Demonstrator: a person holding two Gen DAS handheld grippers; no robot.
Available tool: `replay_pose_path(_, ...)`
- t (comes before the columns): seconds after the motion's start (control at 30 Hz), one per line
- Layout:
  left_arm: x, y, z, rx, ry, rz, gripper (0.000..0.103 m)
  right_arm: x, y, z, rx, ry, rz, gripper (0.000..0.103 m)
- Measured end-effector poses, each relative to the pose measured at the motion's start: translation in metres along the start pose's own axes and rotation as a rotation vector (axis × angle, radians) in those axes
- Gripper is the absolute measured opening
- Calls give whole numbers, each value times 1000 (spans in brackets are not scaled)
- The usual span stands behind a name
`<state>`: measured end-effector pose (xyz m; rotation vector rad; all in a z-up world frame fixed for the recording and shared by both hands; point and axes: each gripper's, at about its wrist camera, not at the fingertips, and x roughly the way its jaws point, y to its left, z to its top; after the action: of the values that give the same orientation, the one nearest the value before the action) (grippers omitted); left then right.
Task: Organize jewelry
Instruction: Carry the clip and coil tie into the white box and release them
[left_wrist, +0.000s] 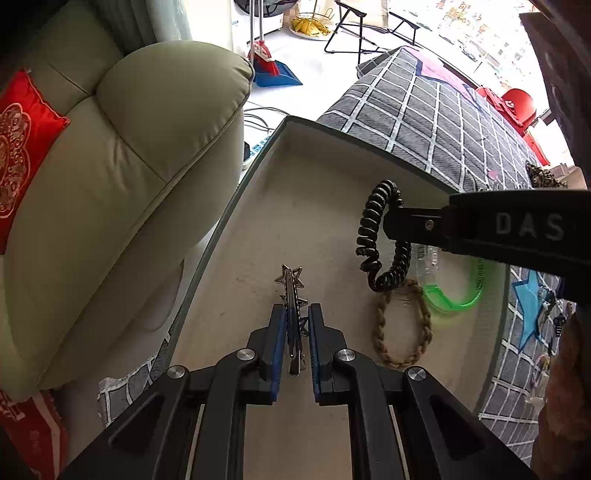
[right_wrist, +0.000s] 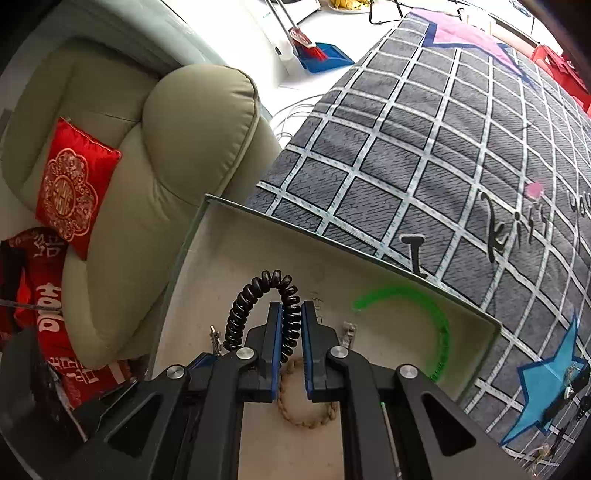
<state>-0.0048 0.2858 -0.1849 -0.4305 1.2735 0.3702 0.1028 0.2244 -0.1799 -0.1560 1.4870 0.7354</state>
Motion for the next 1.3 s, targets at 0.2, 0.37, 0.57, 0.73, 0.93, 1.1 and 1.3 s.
replay_pose_path(0.2,2,-2,-1,4,-5,20,14,11,-7,2,28,33,10,11)
replay_pose_path(0.37,2,-5,0,28,-2,40,14,14,-13,3,47,45,23,12)
replay_pose_path(0.57,1,-7,-4,32,9,66,14,-7,-20,2,42,11,37,12)
replay_pose_path(0.73,-1,-11,-9,41,17,85,14,-34,-27,-4,45,-39,36,12)
replay_pose_path(0.93,-14,-13,-15,47,-40,125,102,-58,-49,-23,100,-71,29,12)
replay_pose_path(1.1,-21,-21,-15,63,-37,122,102,-70,-64,-43,147,-79,16,12)
replay_pose_path(1.3,-47,-26,-14,60,-96,94,102,-88,-77,-71,177,-92,-16,35)
